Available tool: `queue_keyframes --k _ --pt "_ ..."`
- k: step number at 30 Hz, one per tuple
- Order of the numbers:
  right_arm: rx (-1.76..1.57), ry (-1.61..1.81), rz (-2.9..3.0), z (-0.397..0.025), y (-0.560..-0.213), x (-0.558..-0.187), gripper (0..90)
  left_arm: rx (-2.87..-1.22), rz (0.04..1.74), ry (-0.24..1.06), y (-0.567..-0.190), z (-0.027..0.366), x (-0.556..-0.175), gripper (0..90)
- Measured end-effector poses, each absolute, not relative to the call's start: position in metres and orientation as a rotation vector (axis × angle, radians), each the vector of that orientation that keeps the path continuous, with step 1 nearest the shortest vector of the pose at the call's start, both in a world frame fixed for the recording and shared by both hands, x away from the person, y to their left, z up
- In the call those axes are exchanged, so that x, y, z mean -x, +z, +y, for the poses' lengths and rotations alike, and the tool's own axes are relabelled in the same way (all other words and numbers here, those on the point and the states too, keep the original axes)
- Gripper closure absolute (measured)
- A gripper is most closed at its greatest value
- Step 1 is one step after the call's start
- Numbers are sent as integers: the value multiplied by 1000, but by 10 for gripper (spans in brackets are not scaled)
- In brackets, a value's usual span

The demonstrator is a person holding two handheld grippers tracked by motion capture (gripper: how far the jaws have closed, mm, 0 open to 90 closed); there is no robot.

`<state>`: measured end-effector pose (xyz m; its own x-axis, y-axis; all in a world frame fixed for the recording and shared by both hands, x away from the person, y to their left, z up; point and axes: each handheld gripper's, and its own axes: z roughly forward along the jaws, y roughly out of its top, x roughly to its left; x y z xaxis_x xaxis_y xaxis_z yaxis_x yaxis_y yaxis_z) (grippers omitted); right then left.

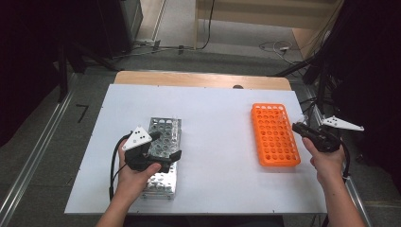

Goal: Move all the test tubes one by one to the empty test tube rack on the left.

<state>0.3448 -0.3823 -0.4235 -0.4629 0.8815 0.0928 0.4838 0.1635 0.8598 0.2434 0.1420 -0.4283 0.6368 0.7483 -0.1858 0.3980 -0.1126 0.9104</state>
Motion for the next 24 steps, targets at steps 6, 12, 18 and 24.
queue_keyframes --k 6,12,18,24 --pt "-1258 1291 2037 -372 -417 -328 744 -1733 926 386 -426 142 -243 6" --pt "-1187 1325 2086 -354 -413 -308 744 -1737 914 387 -423 141 -242 7" --pt "-1113 1356 2161 -331 -409 -293 743 -1749 900 383 -421 134 -239 7" --pt "-1025 1394 2236 -303 -409 -279 743 -1754 885 374 -418 127 -236 16"
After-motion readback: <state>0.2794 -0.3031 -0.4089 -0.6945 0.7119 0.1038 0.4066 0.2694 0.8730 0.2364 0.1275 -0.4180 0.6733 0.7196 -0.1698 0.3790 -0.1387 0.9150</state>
